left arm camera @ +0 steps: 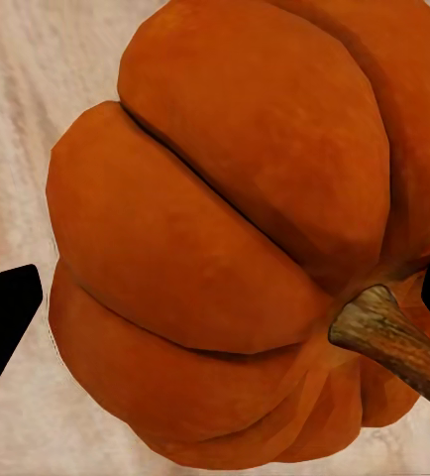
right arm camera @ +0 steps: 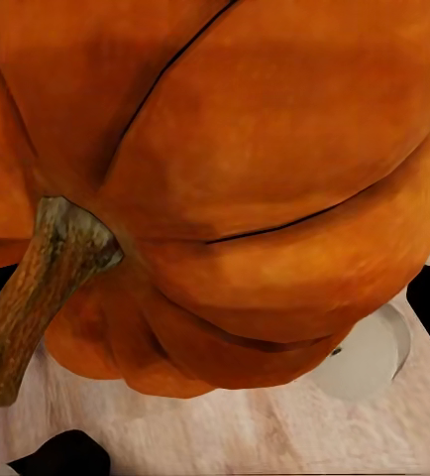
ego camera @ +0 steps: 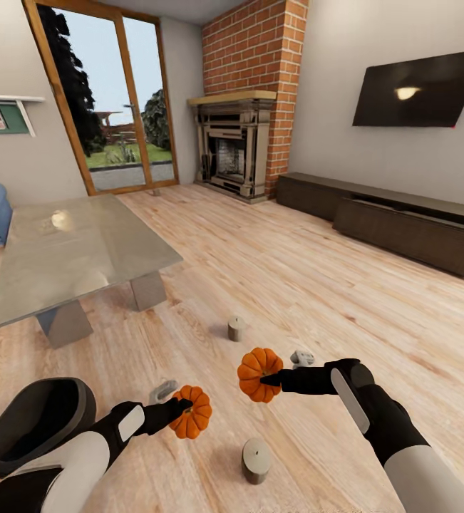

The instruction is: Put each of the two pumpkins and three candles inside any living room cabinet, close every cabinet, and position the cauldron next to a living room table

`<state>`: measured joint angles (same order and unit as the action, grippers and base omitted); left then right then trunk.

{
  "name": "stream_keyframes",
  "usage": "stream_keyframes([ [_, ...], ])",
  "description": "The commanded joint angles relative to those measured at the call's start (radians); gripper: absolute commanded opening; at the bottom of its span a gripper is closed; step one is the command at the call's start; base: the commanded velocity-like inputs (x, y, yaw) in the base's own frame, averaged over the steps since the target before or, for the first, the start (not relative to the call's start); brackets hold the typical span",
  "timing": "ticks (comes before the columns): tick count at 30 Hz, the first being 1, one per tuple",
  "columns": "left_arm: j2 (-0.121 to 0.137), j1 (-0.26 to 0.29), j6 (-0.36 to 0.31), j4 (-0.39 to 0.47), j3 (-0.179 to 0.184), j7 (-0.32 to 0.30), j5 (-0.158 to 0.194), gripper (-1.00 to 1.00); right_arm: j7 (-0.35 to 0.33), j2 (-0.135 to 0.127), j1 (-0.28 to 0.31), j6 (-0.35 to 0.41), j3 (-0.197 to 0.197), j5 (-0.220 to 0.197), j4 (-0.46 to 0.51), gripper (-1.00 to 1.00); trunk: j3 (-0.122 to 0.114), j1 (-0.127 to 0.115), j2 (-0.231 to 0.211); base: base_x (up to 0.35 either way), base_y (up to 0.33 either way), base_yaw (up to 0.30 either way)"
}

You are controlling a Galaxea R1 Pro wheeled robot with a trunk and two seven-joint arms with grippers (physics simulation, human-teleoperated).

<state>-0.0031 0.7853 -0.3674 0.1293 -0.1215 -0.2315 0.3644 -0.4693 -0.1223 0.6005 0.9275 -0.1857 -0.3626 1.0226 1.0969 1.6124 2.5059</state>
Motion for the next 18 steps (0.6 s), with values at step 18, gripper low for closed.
stream_keyframes([
  [18, -0.002, 0.000, -0.007, 0.002, -0.009, 0.000, -0.001, -1.00, -0.001, 0.000, 0.001, 0.001, -0.001, 0.004, 0.001, -1.00, 0.012, 0.000, 0.000, -0.210, -0.144, -0.078],
])
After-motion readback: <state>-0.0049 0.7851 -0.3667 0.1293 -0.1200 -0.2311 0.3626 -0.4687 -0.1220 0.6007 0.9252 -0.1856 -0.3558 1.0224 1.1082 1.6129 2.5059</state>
